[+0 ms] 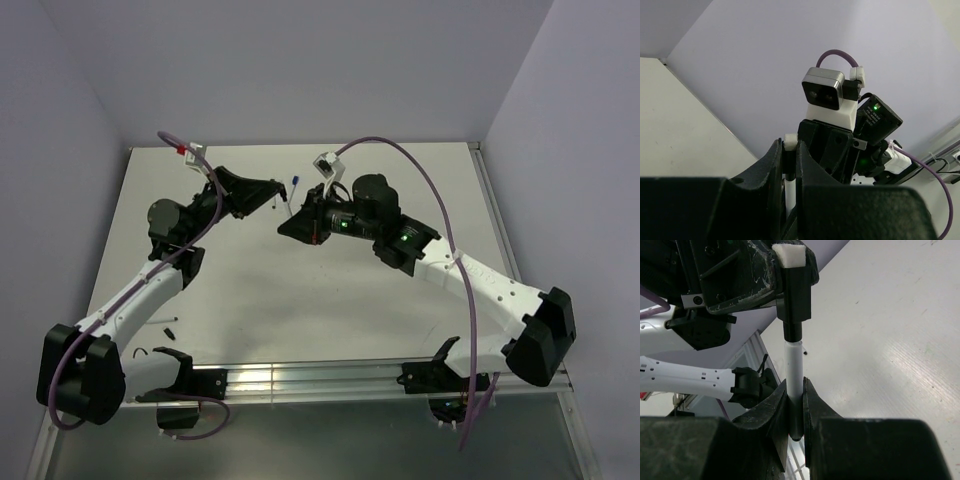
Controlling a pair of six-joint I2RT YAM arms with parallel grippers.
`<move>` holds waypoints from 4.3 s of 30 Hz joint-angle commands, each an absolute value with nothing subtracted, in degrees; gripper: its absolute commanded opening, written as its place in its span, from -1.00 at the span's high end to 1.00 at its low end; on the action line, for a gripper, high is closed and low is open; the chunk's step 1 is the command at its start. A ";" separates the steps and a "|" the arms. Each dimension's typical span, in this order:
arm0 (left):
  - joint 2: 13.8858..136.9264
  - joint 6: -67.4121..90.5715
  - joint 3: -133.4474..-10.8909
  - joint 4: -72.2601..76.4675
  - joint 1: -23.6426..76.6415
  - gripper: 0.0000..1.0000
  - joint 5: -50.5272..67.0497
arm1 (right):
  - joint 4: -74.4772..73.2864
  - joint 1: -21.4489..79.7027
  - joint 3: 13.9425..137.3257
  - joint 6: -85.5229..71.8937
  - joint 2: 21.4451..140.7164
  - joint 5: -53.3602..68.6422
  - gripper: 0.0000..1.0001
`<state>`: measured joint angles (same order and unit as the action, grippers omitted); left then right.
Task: Insert the pens into the pen caps
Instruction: Press the pen cap onto the pen.
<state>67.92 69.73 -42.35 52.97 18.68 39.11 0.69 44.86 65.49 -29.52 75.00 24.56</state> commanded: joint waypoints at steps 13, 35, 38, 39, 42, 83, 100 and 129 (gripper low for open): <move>60.56 50.37 -46.50 33.58 35.67 0.99 38.41 | 4.92 44.38 63.37 -26.55 63.90 13.97 1.00; 54.41 39.73 -41.92 29.27 47.02 0.99 32.35 | 14.32 44.38 58.19 -25.22 56.60 26.63 1.00; 54.14 38.50 -42.10 28.04 47.90 0.99 31.64 | 14.94 44.30 57.83 -25.22 56.08 27.68 1.00; 54.05 38.24 -42.10 27.86 48.16 0.99 31.55 | 15.12 44.30 57.75 -25.22 55.90 27.95 1.00; 53.61 37.62 -41.66 27.25 48.69 0.99 31.55 | 16.08 44.21 57.40 -25.49 55.55 29.09 1.00; 52.30 32.78 -38.58 20.66 59.24 0.99 25.75 | 40.25 37.62 58.71 -43.94 57.74 54.84 1.00; 52.47 31.29 -40.08 13.36 60.47 0.99 16.70 | 11.80 37.62 67.32 -30.07 56.87 41.50 1.00; 54.94 37.62 -40.07 10.64 62.31 0.99 2.21 | -4.48 45.97 70.40 -16.00 53.97 15.46 1.00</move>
<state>53.84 36.88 -43.11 28.67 58.11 -6.94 -23.79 46.87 63.68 -16.19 55.99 21.56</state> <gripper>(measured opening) 0.153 0.183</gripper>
